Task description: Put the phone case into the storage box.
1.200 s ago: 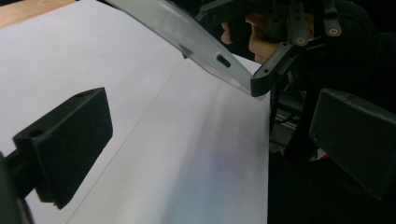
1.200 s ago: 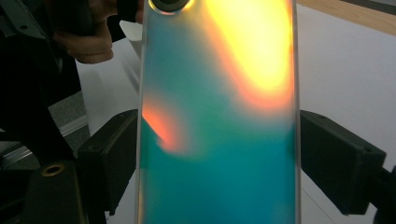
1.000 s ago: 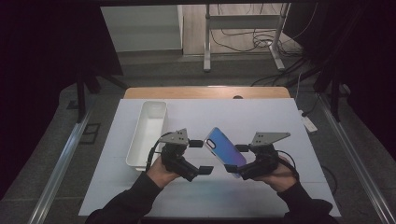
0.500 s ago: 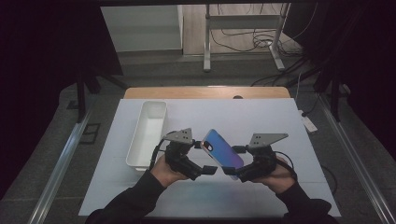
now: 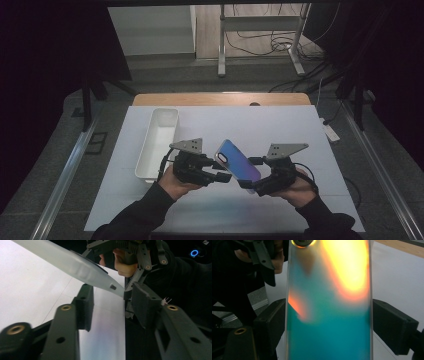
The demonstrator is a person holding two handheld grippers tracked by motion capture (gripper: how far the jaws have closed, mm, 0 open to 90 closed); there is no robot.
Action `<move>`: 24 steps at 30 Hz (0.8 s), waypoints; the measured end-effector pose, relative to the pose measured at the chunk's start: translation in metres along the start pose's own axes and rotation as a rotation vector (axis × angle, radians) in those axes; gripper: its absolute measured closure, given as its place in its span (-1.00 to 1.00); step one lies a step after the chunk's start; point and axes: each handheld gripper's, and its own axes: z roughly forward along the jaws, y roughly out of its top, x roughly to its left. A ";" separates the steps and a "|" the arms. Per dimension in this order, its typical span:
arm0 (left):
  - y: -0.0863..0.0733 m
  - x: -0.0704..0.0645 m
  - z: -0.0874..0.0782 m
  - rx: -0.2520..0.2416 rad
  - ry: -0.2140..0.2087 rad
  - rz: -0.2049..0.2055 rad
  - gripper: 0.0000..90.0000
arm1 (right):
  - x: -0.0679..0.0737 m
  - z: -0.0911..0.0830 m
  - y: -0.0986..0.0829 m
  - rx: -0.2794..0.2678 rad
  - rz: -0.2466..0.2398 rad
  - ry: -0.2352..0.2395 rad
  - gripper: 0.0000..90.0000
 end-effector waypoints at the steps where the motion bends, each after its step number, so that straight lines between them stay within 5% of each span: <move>1: 0.000 0.000 0.000 -0.001 -0.005 -0.002 0.31 | 0.000 0.000 0.000 0.000 0.000 0.001 -0.63; 12: -0.002 0.003 -0.002 -0.004 -0.054 -0.014 0.68 | 0.001 0.001 -0.001 0.001 0.002 0.020 -0.63; 24: -0.004 0.008 -0.002 -0.006 -0.134 -0.014 0.82 | 0.001 0.004 -0.001 0.016 -0.003 0.053 -0.63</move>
